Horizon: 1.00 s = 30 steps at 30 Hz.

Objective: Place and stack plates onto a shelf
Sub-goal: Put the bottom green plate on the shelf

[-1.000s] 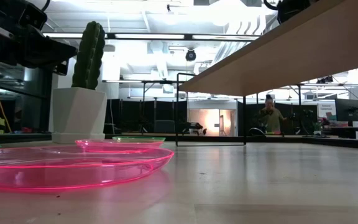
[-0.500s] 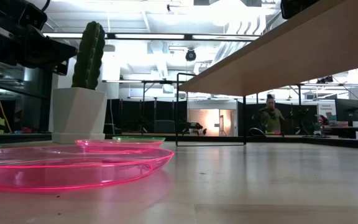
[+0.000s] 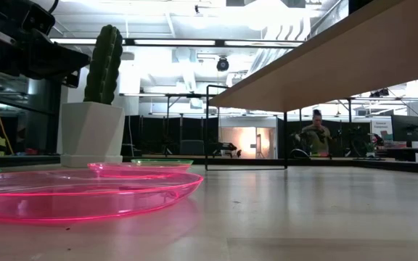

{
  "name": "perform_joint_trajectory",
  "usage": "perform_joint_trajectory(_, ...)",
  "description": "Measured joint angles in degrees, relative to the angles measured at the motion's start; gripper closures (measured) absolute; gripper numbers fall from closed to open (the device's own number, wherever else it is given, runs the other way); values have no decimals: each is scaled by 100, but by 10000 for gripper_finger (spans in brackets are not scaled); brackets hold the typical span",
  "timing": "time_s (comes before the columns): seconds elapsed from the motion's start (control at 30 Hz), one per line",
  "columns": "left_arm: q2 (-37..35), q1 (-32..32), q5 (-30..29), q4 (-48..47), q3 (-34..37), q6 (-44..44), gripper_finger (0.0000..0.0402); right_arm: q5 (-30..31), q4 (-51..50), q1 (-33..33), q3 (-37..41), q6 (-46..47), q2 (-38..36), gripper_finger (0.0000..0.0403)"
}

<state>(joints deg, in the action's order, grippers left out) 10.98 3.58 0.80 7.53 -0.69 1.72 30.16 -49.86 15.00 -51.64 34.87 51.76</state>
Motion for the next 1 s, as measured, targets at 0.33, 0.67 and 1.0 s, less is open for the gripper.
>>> perform_joint_trajectory(0.33,-1,0,0,0,0,1,401,154,1328,7,726,-661,-622,403)
perform_joint_trajectory(0.67,0,-1,-9,3,0,87,401,-789,4006,-577,2141,-2464,-1704,403)
perform_joint_trajectory(1.0,0,-7,-417,1063,-4,-604,401,-726,4197,-1340,2184,-3336,-2384,403)
